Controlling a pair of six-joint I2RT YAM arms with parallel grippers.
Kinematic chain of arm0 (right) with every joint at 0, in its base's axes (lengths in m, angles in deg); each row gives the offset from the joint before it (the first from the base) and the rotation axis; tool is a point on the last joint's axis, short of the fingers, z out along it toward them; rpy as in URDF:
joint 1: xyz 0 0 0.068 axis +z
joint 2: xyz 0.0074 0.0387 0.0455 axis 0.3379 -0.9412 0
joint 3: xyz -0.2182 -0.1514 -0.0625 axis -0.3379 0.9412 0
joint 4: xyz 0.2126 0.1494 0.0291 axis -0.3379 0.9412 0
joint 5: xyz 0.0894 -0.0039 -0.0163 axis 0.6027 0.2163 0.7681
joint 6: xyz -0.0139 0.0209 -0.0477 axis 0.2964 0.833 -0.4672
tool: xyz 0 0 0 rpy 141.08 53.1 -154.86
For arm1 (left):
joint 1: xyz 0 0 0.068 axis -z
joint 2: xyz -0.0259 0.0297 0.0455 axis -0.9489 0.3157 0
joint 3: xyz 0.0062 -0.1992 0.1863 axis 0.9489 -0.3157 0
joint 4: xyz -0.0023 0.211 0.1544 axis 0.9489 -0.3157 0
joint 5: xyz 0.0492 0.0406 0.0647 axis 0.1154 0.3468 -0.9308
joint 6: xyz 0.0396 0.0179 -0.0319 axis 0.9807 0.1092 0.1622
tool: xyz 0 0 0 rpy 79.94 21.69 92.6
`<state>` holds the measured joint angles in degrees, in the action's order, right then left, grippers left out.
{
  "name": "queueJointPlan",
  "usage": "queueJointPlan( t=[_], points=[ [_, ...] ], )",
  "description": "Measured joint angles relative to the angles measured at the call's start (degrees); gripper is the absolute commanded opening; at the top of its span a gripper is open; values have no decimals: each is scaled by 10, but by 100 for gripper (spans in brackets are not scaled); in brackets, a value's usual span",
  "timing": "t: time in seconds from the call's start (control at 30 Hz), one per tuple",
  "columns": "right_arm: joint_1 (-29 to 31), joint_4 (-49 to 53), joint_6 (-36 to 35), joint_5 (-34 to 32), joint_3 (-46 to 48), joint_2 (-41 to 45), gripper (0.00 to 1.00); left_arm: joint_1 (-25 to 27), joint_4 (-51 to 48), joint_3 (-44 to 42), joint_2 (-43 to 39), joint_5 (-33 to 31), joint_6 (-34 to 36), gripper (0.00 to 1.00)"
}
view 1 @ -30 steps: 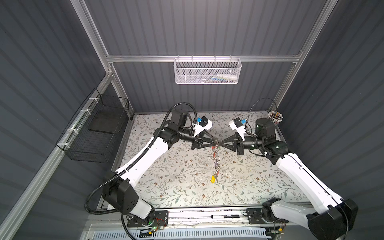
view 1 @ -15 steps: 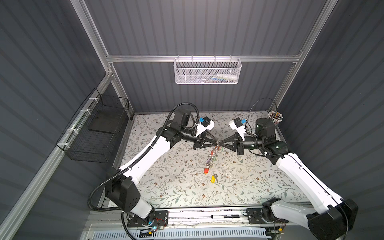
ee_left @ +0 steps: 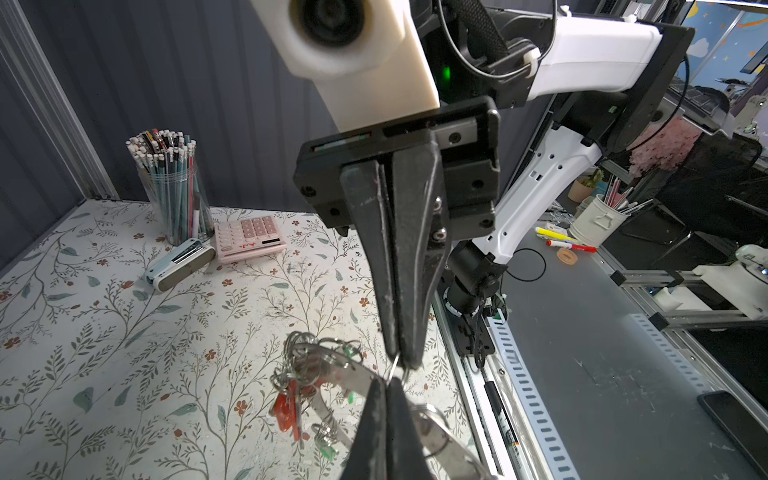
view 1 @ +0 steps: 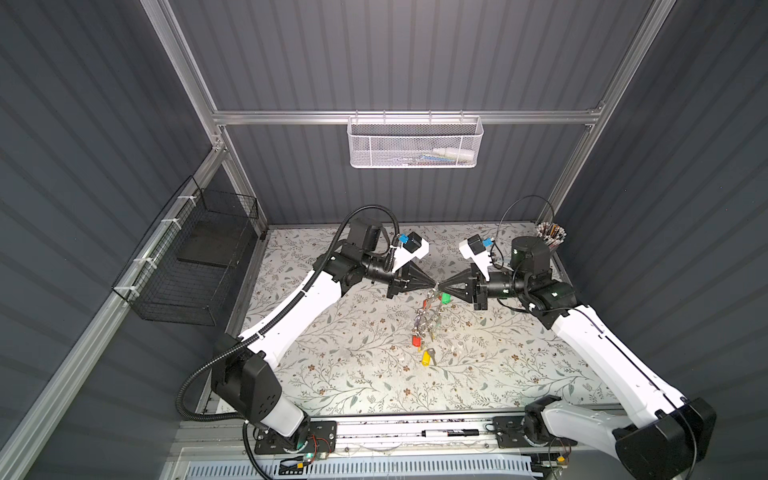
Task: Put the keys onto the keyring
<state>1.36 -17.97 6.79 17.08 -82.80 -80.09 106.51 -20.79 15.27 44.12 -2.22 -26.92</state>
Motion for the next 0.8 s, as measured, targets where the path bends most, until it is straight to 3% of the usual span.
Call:
queueJointPlan(
  t=[0.13,0.23,0.57,0.8],
  points=[
    [-1,-1,9,-4,0,0,27,0,70,-52,-24,-4,-45,0],
    [-2,-8,28,-14,-2,5,35,2,148,-126,-61,-28,-101,0],
    [-30,-36,130,-118,11,89,43,3,412,-271,-145,-146,-323,0],
    [-30,-38,155,-155,61,125,48,11,554,-359,-175,-244,-440,0]
  ],
)
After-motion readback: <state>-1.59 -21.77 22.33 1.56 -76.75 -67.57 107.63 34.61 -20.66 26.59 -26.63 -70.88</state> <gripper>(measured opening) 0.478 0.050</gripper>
